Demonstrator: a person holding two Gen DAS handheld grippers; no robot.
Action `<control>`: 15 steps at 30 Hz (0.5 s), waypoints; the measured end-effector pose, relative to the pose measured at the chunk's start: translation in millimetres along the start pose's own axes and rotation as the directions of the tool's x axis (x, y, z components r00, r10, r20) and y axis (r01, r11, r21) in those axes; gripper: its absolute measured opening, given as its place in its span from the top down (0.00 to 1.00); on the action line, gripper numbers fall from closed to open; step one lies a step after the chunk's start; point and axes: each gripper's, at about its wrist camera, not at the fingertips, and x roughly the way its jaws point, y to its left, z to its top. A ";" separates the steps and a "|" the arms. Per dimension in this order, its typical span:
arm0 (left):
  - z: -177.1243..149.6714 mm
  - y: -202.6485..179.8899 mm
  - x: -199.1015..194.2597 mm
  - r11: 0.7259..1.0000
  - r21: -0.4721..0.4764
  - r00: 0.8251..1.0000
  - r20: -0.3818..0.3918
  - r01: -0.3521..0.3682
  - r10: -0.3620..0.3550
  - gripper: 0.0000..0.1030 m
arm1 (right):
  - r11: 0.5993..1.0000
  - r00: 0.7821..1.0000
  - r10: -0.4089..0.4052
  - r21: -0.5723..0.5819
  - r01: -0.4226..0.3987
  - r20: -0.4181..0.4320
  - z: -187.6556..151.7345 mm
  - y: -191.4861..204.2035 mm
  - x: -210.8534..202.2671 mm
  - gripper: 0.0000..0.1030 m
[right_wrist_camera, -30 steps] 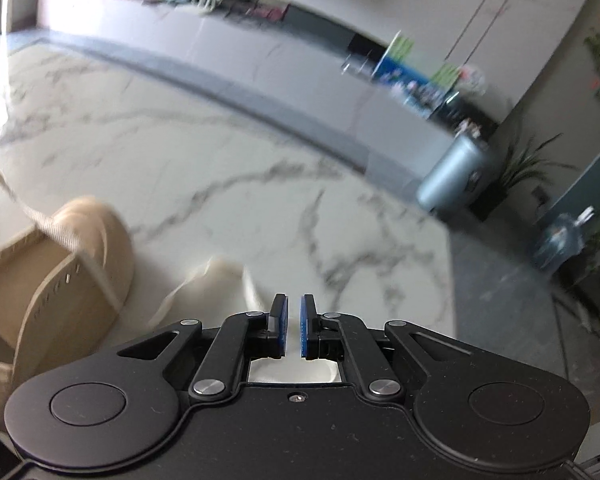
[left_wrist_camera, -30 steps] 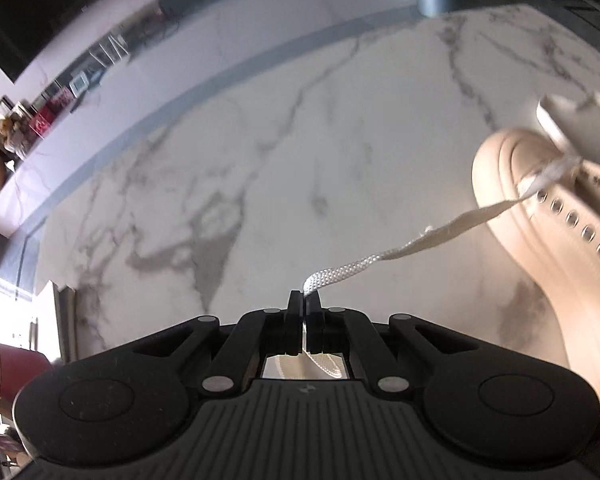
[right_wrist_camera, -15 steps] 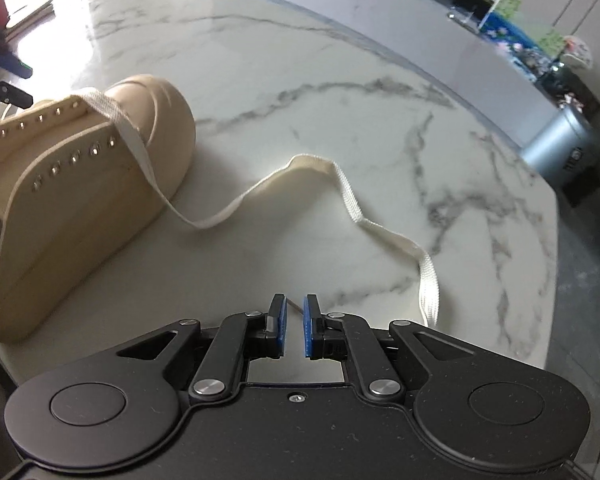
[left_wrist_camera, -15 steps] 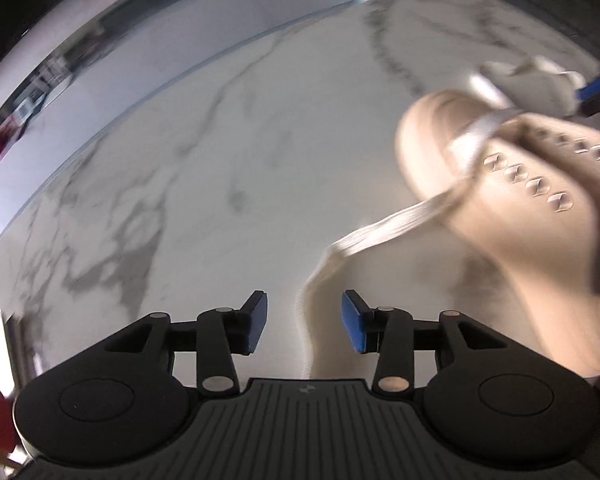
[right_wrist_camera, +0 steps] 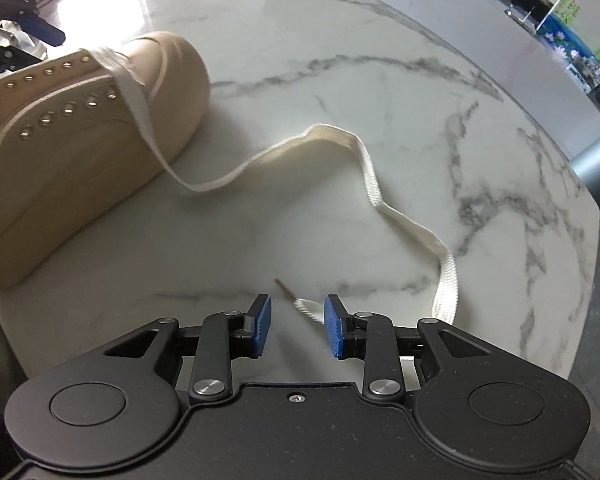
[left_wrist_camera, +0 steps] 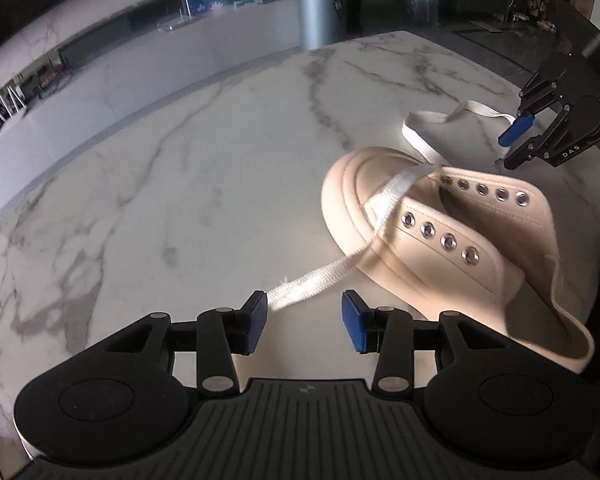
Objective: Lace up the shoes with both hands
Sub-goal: 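Grasp the lace tip with the right tool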
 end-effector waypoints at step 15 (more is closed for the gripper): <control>16.1 -19.9 5.8 0.986 0.156 0.997 0.031 0.064 -0.070 0.62 | 0.999 1.000 0.028 0.043 -0.028 0.006 5.5 0.7 -1.4 0.99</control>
